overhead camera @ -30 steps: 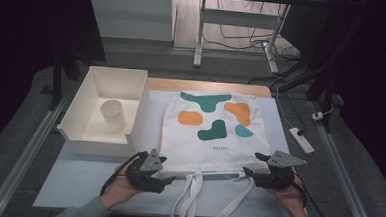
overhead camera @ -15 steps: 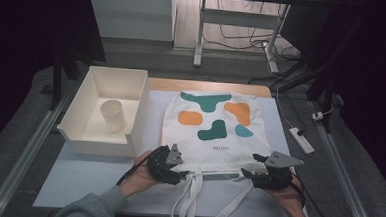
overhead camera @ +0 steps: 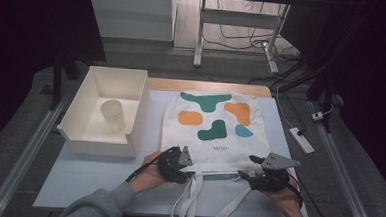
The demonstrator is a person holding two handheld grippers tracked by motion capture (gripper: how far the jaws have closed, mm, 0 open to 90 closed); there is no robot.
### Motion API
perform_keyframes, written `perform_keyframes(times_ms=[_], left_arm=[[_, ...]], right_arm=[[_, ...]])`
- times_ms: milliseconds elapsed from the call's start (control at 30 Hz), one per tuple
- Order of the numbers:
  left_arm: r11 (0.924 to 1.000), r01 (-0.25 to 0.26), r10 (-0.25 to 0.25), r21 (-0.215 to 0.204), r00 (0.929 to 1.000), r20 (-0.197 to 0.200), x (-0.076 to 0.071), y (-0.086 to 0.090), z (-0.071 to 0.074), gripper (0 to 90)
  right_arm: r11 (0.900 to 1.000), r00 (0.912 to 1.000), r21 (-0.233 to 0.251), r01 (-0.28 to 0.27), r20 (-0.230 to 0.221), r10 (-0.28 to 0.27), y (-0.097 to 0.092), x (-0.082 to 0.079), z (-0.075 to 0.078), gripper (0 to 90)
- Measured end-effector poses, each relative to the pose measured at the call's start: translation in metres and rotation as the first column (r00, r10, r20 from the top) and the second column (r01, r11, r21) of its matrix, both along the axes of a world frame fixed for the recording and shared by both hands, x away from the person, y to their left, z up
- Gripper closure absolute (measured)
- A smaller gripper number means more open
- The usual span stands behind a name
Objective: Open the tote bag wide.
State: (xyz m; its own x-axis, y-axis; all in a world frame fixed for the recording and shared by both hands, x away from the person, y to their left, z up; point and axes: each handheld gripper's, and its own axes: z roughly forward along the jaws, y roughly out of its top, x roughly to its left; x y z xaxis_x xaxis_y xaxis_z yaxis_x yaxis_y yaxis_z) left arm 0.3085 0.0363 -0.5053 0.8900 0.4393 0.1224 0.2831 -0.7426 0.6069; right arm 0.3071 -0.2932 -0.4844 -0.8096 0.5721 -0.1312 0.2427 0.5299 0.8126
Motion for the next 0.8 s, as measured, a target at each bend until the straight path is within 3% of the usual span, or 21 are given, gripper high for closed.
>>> perform_keyframes(times_ms=[167,333,533,800], left_arm=[[0.9997,0.015,-0.015,0.017,0.9998,-0.011,0.001,0.001,-0.002,62.6],[0.9996,0.013,-0.012,0.025,0.9997,-0.02,0.002,0.002,-0.003,68.6],[1.0,-0.006,0.006,0.003,0.9996,-0.027,0.003,0.006,0.0,77.4],[0.9976,-0.03,0.028,-0.062,0.999,-0.034,0.004,0.016,0.007,81.4]], right_arm=[[1.0,1.0,-0.005,0.002,0.003,-0.002,-0.001,0.0,0.0,30.2],[0.9999,0.9999,-0.002,0.014,0.005,-0.013,-0.004,0.0,0.0,30.3],[0.9977,0.9992,-0.065,0.021,0.037,-0.019,-0.005,-0.001,0.003,30.2],[0.9891,0.9898,-0.054,0.137,0.048,-0.134,-0.049,-0.001,0.017,31.1]])
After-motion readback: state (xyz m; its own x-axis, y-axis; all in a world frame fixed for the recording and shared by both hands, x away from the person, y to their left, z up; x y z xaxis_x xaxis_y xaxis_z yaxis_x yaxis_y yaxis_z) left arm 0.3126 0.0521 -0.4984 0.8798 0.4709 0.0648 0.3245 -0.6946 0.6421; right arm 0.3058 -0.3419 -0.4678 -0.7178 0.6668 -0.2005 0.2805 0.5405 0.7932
